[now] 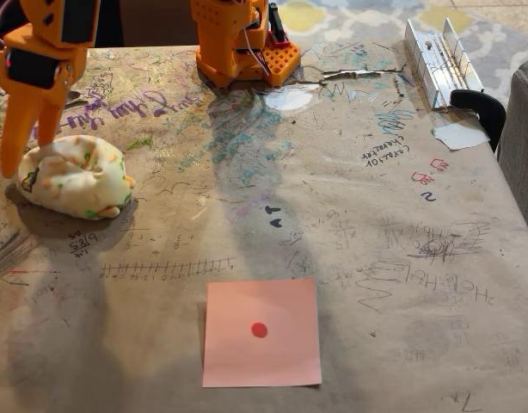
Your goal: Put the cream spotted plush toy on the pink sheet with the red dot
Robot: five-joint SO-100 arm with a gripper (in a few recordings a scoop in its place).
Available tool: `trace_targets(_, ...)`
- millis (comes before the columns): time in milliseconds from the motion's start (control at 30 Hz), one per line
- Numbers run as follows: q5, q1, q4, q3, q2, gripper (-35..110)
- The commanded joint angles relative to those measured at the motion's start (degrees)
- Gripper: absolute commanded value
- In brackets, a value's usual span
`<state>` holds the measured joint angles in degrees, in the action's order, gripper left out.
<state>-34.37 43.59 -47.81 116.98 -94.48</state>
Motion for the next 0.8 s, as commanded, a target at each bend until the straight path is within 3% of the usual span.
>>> trace_targets(0,-0.5,-1.2,-0.4,-1.2,-1.2,37)
trace_targets(267,-3.9,3.4,-1.7,8.7,-3.9,37)
trace_targets(633,-4.2,7.3,-9.7,1.2,2.9,37)
trace_targets(767,-3.9,6.7,-12.7,-1.3,4.7,17)
